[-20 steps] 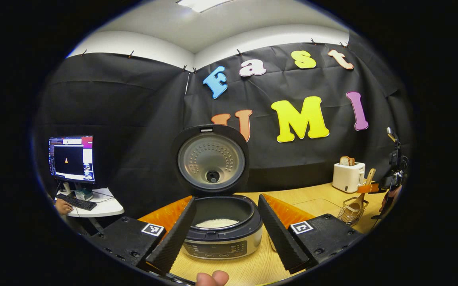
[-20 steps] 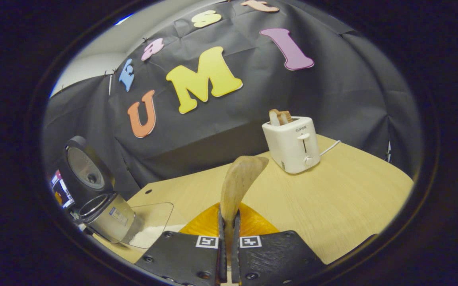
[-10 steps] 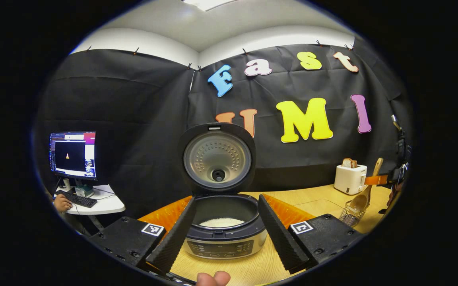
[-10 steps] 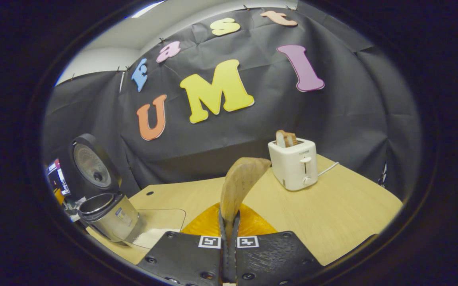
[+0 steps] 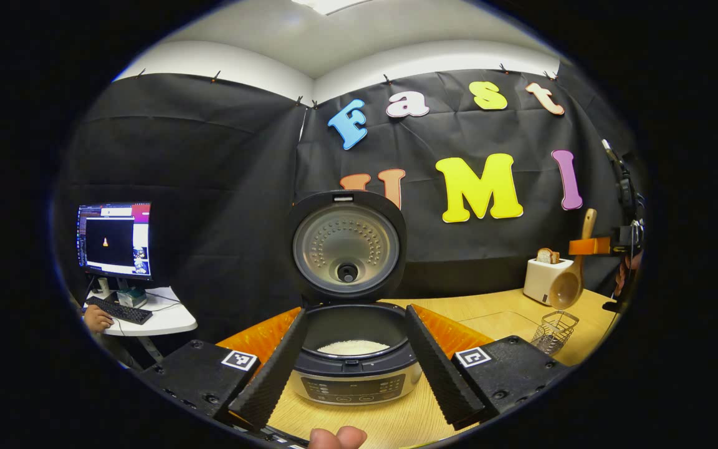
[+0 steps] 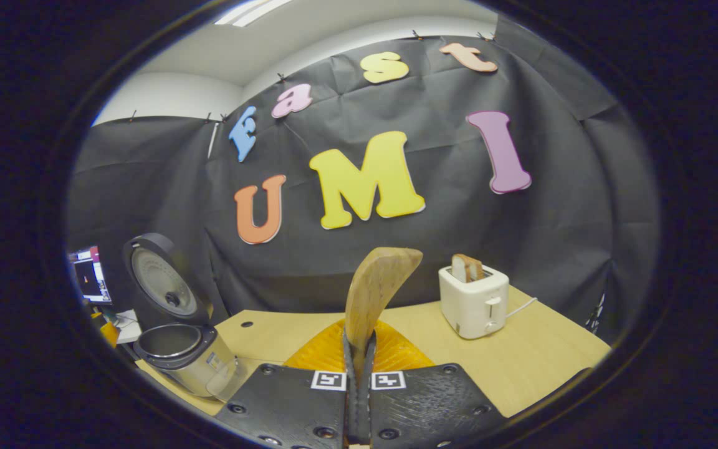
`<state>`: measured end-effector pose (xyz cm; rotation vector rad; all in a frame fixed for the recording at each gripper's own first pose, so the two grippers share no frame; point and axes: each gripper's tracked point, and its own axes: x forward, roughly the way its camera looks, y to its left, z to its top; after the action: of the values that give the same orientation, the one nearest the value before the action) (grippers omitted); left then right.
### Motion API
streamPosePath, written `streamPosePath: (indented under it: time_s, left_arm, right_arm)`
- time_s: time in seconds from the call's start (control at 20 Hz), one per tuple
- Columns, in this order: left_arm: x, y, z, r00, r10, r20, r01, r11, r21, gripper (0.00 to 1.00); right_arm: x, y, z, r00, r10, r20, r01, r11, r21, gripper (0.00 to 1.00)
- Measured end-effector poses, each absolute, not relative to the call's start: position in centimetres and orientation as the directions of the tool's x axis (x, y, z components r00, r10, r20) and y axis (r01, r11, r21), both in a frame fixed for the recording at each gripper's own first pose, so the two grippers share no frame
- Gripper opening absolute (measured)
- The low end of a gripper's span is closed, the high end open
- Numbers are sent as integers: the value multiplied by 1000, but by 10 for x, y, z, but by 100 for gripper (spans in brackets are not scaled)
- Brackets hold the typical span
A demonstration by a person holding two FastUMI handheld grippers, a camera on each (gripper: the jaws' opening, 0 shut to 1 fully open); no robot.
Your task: Close the left gripper, press the button to open the rice cooker; take a wooden spoon from the chopstick holder with the right hand, scoop a spoonful of rice and pour it into the rice cooker, then put the wooden spoon back into the chopstick holder.
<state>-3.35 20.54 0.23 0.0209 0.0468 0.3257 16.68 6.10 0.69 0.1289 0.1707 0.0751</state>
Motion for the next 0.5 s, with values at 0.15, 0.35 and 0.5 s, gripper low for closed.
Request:
streamPosePath:
  time_s: [0.15,0.35,0.5]
  left_arm:
    - [-38,216,3,941,337,-42,-335,941,36,99]
    - [-40,222,0,933,357,-46,-353,932,78,99]
    - [-40,222,3,935,353,-38,-349,933,84,99]
  right_arm:
    - [182,119,2,969,173,-176,-157,982,102,0]
    - [194,165,-50,936,206,-285,-205,978,35,0]
    - [195,175,-81,927,162,-338,-203,975,-90,0]
